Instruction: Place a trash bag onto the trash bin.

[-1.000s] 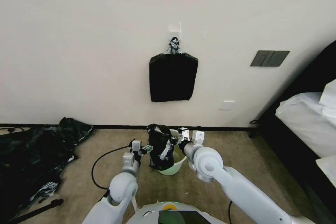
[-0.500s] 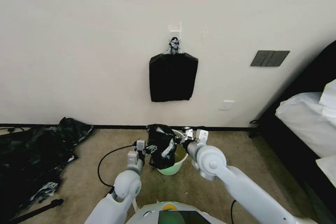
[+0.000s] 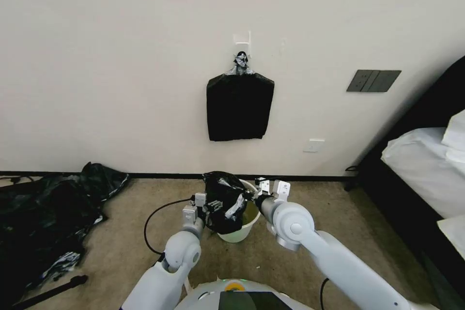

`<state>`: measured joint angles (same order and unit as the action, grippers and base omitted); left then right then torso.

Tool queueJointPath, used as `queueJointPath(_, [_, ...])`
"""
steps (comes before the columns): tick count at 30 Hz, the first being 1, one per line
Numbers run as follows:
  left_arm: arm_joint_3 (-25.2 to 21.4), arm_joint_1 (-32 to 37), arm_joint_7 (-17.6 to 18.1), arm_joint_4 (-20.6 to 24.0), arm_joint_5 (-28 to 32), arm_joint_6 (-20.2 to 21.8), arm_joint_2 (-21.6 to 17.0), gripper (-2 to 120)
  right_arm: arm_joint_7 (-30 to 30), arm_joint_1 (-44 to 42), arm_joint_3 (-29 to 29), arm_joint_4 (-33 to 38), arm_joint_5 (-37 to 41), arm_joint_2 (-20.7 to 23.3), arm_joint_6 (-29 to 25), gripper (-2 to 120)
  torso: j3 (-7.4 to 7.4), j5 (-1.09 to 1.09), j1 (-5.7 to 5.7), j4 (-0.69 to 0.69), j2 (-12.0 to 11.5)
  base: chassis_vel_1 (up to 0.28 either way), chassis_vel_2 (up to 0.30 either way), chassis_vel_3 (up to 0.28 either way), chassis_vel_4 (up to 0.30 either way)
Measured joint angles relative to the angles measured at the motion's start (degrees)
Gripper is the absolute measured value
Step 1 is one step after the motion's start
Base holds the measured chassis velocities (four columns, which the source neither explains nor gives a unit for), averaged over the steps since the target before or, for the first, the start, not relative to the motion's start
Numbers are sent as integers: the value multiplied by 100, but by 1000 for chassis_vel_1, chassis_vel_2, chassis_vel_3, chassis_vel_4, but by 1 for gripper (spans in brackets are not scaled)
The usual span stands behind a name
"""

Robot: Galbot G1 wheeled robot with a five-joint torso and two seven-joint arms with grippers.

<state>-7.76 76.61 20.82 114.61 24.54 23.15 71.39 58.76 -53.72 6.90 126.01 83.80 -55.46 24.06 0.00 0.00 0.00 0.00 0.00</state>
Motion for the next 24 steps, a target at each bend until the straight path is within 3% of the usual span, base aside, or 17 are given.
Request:
queueJointPath(17, [150,-317,217,-292,732,287,124,99,70,-40,-32,-47,-51,-40,-48,0,0,0,0,0,0,0,0,0,0])
queueJointPath(24, [218,-410,503,-317,996,526,160,77,69,-51,-2,-50,-78,-69,-49,0,0,0,0,0,0,0,0,0,0])
